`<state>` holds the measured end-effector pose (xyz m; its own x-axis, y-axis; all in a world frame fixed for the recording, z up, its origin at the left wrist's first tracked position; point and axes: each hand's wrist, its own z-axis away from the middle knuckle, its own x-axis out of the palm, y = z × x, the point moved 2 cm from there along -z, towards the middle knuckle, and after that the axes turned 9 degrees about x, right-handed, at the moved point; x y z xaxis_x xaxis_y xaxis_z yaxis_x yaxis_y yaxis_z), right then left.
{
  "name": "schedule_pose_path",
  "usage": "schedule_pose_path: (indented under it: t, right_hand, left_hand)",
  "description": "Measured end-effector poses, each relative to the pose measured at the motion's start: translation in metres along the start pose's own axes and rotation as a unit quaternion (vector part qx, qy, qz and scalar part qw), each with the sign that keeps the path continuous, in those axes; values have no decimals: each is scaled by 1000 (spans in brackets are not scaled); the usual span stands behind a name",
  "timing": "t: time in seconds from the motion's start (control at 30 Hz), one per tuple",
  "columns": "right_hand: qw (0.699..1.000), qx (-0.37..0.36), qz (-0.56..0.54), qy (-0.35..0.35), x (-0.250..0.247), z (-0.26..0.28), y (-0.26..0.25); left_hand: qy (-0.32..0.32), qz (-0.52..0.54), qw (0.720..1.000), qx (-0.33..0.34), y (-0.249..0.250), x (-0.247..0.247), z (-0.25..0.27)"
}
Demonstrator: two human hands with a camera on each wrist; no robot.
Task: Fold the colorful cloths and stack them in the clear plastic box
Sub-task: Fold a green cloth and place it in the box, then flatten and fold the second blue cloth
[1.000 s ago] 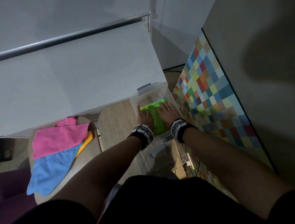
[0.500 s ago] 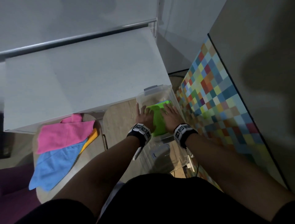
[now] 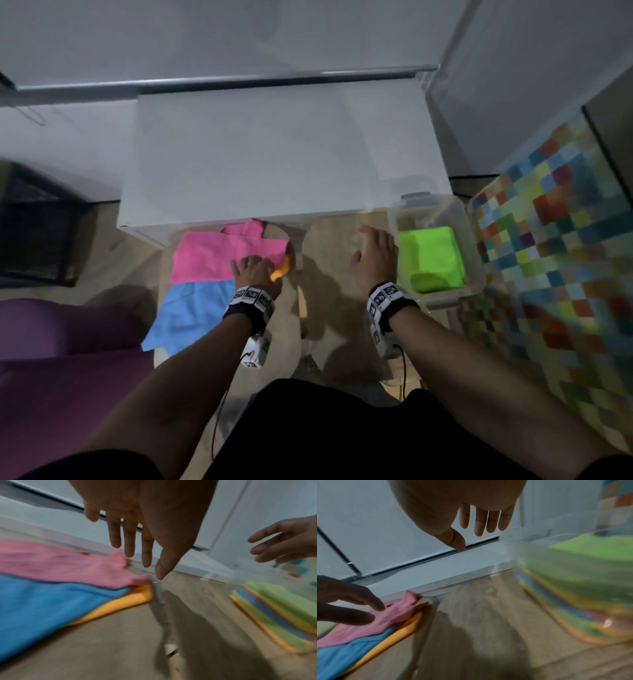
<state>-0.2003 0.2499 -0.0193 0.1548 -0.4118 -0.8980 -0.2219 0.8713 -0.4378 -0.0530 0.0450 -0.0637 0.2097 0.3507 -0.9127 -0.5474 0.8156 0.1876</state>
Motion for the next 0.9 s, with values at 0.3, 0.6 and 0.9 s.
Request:
schedule_pose_path:
  t: [0.3, 0.6, 0.9]
  right_hand:
    - [967, -51, 74, -238, 120, 84, -119]
    - [898, -44, 82, -429, 177, 130, -181]
    - [889, 198, -110, -399, 160, 116, -194]
  left_hand:
    - [-10, 87, 987, -138, -176, 12, 45]
    - [-130, 151, 977, -74, -229, 25, 59]
    - [-170, 290, 940, 47, -166, -6, 57]
